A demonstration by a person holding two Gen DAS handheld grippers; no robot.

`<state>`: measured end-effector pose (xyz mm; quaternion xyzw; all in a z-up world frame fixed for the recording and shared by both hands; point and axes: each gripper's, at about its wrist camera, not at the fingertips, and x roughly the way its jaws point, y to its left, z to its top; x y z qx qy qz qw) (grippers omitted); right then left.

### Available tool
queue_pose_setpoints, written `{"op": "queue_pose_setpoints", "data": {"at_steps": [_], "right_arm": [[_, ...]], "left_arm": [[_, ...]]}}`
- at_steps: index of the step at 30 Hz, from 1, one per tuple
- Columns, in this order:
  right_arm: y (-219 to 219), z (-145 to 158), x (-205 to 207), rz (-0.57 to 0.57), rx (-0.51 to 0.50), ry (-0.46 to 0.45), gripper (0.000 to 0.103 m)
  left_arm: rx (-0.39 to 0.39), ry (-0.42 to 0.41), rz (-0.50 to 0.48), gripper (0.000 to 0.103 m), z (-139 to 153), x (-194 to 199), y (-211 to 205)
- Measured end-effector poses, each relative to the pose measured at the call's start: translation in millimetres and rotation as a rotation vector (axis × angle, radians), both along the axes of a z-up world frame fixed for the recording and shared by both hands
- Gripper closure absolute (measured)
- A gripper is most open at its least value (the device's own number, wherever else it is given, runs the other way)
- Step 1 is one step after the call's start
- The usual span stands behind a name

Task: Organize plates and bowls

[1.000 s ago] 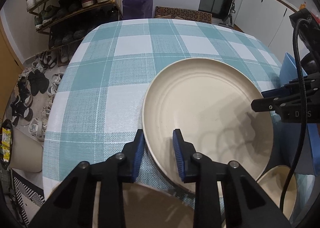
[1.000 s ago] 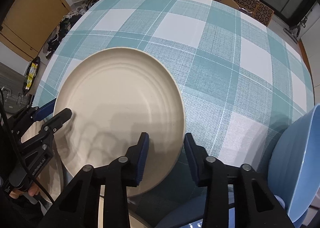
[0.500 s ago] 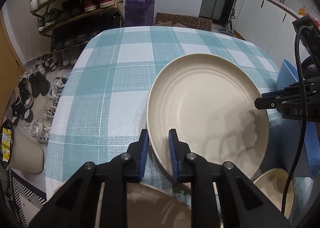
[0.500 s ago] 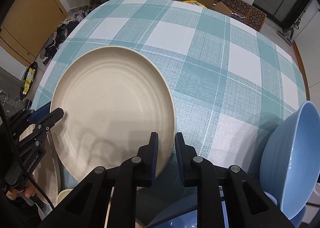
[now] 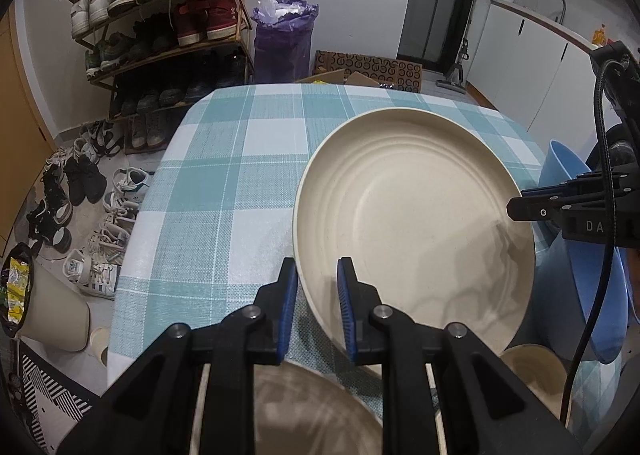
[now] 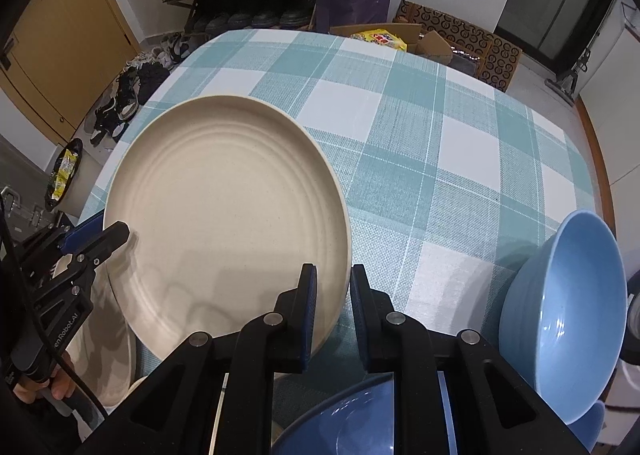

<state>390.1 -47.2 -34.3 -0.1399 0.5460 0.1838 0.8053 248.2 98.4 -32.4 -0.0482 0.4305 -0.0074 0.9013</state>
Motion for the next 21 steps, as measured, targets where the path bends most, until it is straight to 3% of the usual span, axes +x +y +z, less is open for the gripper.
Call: {"op": "queue_pose_setpoints", "data": {"at_steps": [21], "right_arm": [[-11.8,47.6,-52.4,0.023,0.062,-0.073,0.086]], "left_arm": [[0.016,-0.081,0.017,0.085,42.3,-48.7,-7.2]]}}
